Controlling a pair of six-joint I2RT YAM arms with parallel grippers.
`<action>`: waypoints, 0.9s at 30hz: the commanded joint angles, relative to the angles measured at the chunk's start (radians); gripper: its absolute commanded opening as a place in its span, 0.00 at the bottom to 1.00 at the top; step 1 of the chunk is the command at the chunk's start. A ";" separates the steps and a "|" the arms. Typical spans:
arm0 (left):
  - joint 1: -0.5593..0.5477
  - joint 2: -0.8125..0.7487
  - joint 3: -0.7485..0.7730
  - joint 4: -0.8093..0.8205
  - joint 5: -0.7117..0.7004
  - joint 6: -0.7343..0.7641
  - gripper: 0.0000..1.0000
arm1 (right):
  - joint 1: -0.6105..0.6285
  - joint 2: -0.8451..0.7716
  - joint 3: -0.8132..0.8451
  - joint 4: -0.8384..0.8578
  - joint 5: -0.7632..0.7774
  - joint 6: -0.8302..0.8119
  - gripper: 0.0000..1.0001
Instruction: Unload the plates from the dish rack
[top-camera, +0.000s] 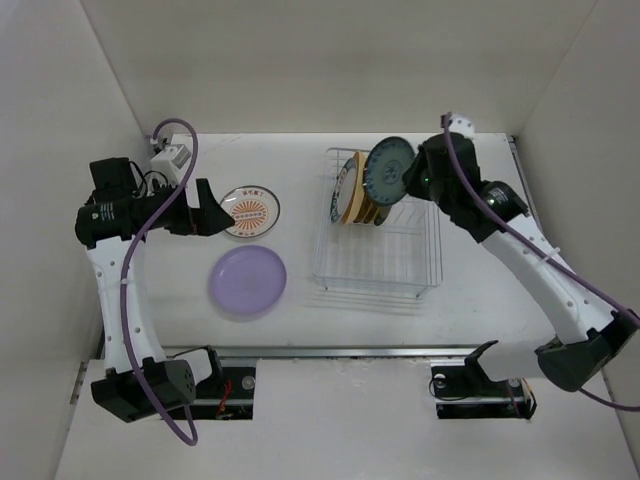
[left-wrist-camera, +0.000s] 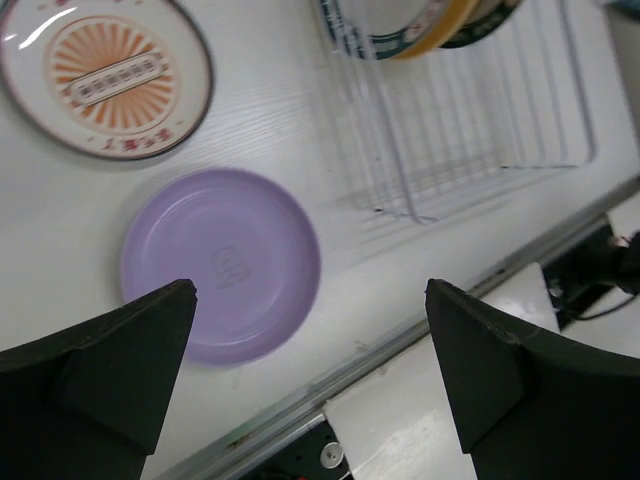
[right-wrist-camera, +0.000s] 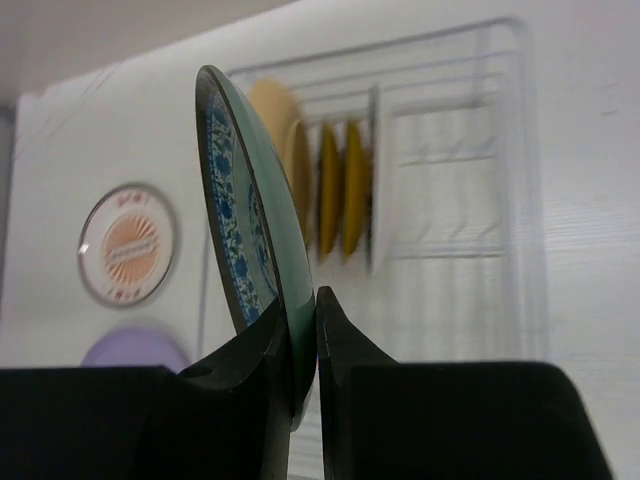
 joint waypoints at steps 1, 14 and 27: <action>0.003 0.042 0.022 0.012 0.297 0.071 0.99 | 0.024 0.040 -0.135 0.321 -0.382 -0.021 0.00; -0.173 0.232 -0.075 0.146 -0.082 -0.018 0.86 | 0.177 0.341 -0.189 0.793 -0.815 0.092 0.00; -0.182 0.291 -0.065 0.074 -0.007 0.044 0.70 | 0.251 0.461 -0.157 0.885 -0.924 0.120 0.00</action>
